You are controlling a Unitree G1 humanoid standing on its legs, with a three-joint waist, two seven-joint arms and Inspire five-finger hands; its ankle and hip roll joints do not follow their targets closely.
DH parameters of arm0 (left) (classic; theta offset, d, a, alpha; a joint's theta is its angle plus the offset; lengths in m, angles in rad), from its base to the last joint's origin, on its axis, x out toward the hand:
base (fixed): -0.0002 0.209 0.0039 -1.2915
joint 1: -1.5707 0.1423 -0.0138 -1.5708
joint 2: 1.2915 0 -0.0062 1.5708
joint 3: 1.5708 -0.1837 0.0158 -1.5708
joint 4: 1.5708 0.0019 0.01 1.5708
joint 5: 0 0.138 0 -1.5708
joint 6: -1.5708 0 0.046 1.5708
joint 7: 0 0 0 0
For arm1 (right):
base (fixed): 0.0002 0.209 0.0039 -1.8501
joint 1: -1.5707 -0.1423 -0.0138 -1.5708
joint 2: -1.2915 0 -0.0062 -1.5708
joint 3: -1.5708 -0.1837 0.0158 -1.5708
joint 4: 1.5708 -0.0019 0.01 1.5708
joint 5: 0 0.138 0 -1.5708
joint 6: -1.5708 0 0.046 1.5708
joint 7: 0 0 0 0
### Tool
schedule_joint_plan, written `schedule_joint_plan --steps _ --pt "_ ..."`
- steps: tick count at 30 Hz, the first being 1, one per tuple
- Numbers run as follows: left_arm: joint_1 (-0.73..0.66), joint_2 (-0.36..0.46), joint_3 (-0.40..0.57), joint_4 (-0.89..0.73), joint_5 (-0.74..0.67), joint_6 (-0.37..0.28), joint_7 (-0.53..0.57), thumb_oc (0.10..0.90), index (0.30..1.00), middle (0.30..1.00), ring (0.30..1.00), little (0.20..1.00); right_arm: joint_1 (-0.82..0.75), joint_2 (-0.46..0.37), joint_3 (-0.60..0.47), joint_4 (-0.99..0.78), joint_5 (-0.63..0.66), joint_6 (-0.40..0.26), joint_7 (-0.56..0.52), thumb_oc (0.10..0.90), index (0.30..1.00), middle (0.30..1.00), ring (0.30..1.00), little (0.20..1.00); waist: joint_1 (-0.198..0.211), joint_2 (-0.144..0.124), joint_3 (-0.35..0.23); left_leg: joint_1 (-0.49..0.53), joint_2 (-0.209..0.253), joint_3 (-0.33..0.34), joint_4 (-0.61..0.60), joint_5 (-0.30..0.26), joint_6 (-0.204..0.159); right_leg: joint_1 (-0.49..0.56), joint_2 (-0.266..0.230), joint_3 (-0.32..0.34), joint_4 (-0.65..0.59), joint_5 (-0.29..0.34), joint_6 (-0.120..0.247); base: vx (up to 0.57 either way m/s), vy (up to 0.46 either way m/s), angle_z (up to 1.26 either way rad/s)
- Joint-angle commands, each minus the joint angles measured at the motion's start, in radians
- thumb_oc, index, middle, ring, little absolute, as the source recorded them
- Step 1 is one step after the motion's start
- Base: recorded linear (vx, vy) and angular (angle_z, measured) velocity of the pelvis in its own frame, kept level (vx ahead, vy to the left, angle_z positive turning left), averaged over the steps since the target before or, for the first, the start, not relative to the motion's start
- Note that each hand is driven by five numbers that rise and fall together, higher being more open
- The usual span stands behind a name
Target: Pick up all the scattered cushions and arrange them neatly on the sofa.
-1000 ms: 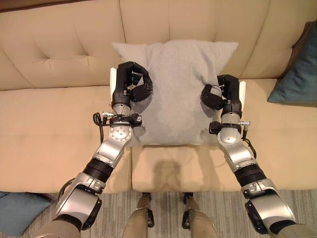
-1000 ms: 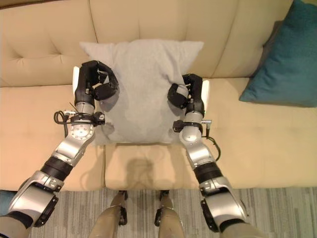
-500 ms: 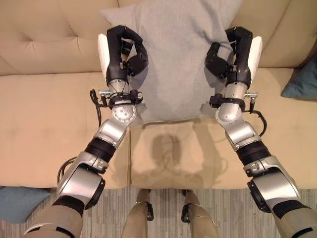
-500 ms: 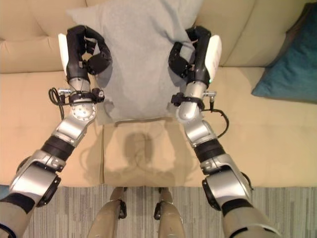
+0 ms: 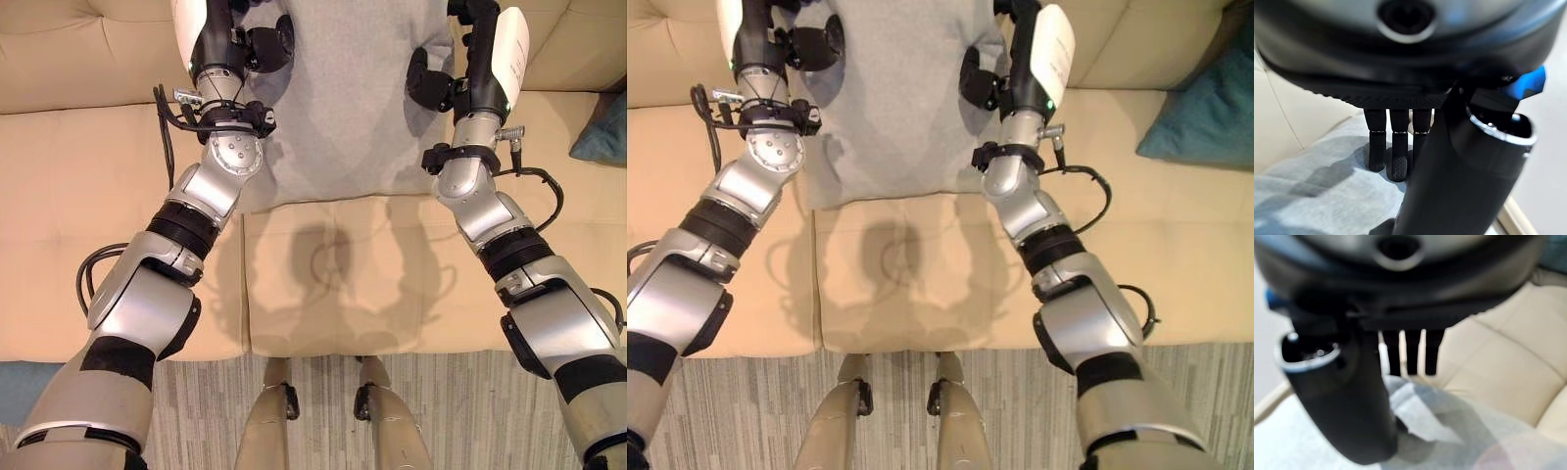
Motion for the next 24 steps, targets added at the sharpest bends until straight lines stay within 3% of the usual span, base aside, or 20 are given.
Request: schedule_joint_plan --steps 1,8,13,15,20,24 --pt "-0.048 -0.024 0.004 -0.078 0.009 -0.165 0.007 0.8 0.9 0.9 0.9 0.9 -0.042 0.068 -0.027 -0.057 -0.032 -0.092 -0.011 0.8 0.9 0.9 0.9 0.9 0.021 -0.033 -0.223 0.02 -0.024 -0.029 0.0 -0.09 -0.08 -0.017 -0.043 0.017 0.004 -0.062 0.121 0.0 0.0 0.0" --pt "0.178 0.078 0.123 -0.18 0.024 -0.154 -0.04 0.8 0.9 0.9 0.9 0.9 0.138 -0.002 -0.145 -0.149 -0.013 -0.099 0.027 0.8 0.9 0.9 0.9 0.9 0.023 -0.037 -0.243 0.029 -0.021 -0.032 0.0 -0.097 -0.082 -0.011 -0.044 0.012 0.004 -0.066 0.12 0.0 0.0 0.0" --pt "0.388 0.178 0.273 -0.183 -0.023 -0.155 -0.096 0.8 0.9 0.9 0.9 0.9 0.341 -0.073 -0.288 -0.211 0.021 -0.108 0.065 0.8 0.9 0.9 0.9 0.9 0.024 -0.037 -0.268 0.045 -0.018 -0.033 0.0 -0.106 -0.081 0.005 -0.045 0.009 0.004 -0.07 0.118 0.0 -0.006 0.0" --pt "0.574 0.197 0.392 -0.235 -0.057 -0.169 -0.129 0.8 0.9 0.9 0.9 0.9 0.503 -0.091 -0.38 -0.267 0.027 -0.111 0.096 0.8 0.9 0.9 0.9 0.9 0.025 -0.038 -0.286 0.059 -0.016 -0.03 0.0 -0.113 -0.08 0.021 -0.047 0.006 0.004 -0.074 0.116 0.0 0.0 0.0" --pt "0.765 0.16 0.467 -0.317 -0.053 -0.166 -0.179 0.8 0.9 0.9 0.9 0.9 0.672 -0.055 -0.454 -0.326 0.031 -0.112 0.132 0.8 0.9 0.9 0.9 0.9 0.027 -0.038 -0.3 0.091 -0.014 -0.027 0.0 -0.12 -0.08 0.056 -0.046 0.003 0.004 -0.081 0.115 0.0 -0.003 0.01" --pt "0.951 0.061 0.513 -0.391 -0.051 -0.162 -0.227 0.8 0.9 0.9 0.9 0.9 0.826 -0.005 -0.508 -0.358 0.028 -0.11 0.173 0.8 0.9 0.9 0.9 0.9 0.028 -0.048 -0.292 0.171 -0.005 -0.022 0.0 -0.134 -0.085 0.142 -0.047 -0.006 0.004 -0.096 0.113 0.01 0.002 0.03"
